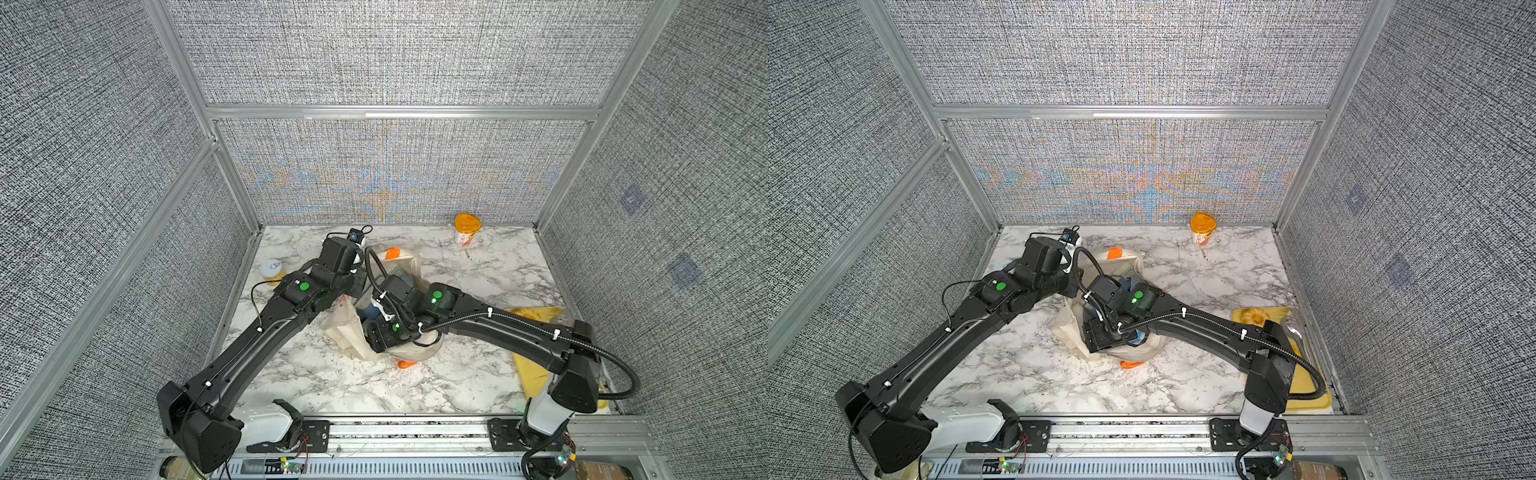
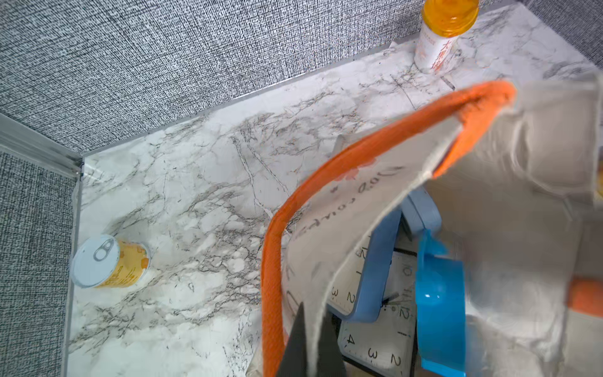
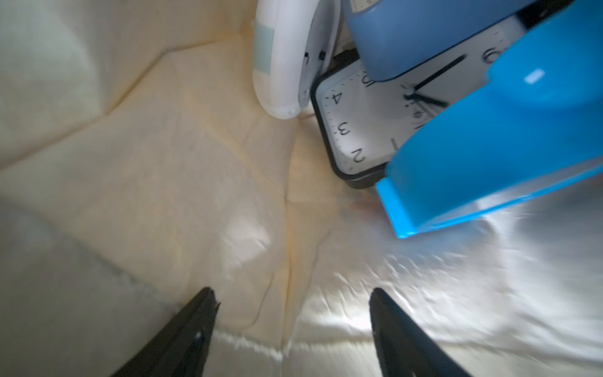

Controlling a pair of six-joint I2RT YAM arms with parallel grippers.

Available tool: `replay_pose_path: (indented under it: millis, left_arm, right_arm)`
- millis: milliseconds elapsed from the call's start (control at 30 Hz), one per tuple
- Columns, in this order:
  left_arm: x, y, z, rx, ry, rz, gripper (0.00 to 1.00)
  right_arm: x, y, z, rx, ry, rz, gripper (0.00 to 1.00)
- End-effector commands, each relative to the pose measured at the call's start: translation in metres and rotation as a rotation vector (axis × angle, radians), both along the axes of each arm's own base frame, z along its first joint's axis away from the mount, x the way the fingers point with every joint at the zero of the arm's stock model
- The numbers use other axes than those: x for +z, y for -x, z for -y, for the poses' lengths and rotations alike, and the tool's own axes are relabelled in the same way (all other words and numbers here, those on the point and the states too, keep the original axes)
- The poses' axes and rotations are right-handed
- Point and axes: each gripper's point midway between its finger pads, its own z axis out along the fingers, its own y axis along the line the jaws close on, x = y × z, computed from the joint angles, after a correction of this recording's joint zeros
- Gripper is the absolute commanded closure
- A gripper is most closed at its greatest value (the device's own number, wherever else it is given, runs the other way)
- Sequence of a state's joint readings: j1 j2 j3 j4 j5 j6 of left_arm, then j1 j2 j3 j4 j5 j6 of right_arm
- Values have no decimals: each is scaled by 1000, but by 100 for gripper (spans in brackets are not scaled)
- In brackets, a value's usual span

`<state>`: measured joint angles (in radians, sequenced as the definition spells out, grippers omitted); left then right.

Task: Take the alarm clock out of the canvas bag
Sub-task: Pick up the canvas bag from the center of the board, then pick up the alarm from the canvas bag.

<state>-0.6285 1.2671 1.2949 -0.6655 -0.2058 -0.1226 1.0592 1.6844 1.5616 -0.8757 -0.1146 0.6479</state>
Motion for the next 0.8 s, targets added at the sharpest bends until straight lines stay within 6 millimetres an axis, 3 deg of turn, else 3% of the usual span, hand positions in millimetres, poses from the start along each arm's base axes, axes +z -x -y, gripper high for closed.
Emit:
replay_pose_path:
  millis: [0, 133, 233, 367, 600, 767]
  left_arm:
    - [23, -7, 8, -26, 64, 102, 100]
    - [18, -1, 11, -60, 75, 100, 100]
    - [14, -2, 12, -54, 78, 77, 100]
    - [10, -3, 19, -62, 97, 48, 100]
    - [10, -3, 36, -95, 175, -9, 100]
    - [10, 4, 46, -139, 217, -55, 100]
  right_arm:
    - [18, -25, 20, -130, -26, 63, 17]
    - [31, -52, 37, -230, -78, 120, 15]
    - [21, -60, 60, -299, 30, 98, 14]
    - [1, -56, 79, -366, 157, 38, 13]
    - [-21, -58, 69, -444, 204, -22, 14]
    - [-25, -73, 61, -493, 257, 16, 14]
